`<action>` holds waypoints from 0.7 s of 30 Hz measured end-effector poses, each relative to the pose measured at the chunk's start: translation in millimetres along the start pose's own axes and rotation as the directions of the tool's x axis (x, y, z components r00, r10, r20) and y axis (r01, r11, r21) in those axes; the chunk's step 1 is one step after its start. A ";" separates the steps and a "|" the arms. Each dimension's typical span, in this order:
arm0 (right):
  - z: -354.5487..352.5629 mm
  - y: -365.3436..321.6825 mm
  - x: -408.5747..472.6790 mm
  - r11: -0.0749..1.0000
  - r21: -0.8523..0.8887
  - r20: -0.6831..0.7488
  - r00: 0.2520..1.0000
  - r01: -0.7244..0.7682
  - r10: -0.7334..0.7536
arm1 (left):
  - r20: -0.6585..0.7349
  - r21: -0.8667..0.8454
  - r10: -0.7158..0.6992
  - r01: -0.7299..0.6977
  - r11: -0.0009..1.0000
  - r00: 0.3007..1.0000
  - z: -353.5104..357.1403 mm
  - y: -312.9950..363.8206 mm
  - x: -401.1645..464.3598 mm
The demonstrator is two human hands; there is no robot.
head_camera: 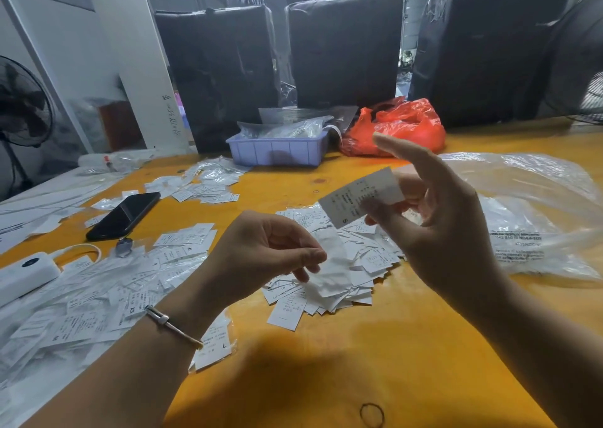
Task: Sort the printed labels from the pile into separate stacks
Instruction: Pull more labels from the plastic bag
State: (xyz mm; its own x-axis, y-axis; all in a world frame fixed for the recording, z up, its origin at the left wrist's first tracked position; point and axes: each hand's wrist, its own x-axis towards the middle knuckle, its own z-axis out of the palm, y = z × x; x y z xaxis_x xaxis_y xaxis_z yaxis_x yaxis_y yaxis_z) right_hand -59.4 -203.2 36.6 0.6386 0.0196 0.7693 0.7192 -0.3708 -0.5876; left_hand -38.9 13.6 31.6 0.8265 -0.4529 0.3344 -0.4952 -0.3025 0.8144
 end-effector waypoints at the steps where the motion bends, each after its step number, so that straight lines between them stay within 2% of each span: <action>1: 1.3 -0.9 -1.3 0.998 -0.042 0.004 0.999 0.042 -0.042 | 0.002 -0.015 0.001 -0.001 1.000 1.000 0.4 0.1 0.1; 4: 4.4 -2.7 -4.2 0.985 -0.119 0.018 0.992 0.125 -0.124 | 0.008 -0.048 0.007 -0.007 0.999 1.000 1.6 1.4 -0.1; 8: 3.4 -2.3 -3.3 0.974 -0.156 0.025 0.986 0.164 -0.162 | 0.011 -0.040 0.016 -0.015 0.999 1.000 2.3 2.5 -0.1; 21: 2.4 -2.1 -1.7 0.948 -0.203 0.149 0.965 0.243 -0.216 | 0.009 0.000 0.024 -0.024 1.000 1.000 0.6 5.2 -1.8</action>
State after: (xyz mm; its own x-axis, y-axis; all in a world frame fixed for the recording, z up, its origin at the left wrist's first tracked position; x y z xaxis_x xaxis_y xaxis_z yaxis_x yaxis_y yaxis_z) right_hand -61.3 -200.2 35.9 0.5019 0.2369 0.8318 0.7818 -0.5356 -0.3192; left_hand -43.2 12.3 35.0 0.8119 -0.4675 0.3498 -0.5152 -0.2918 0.8059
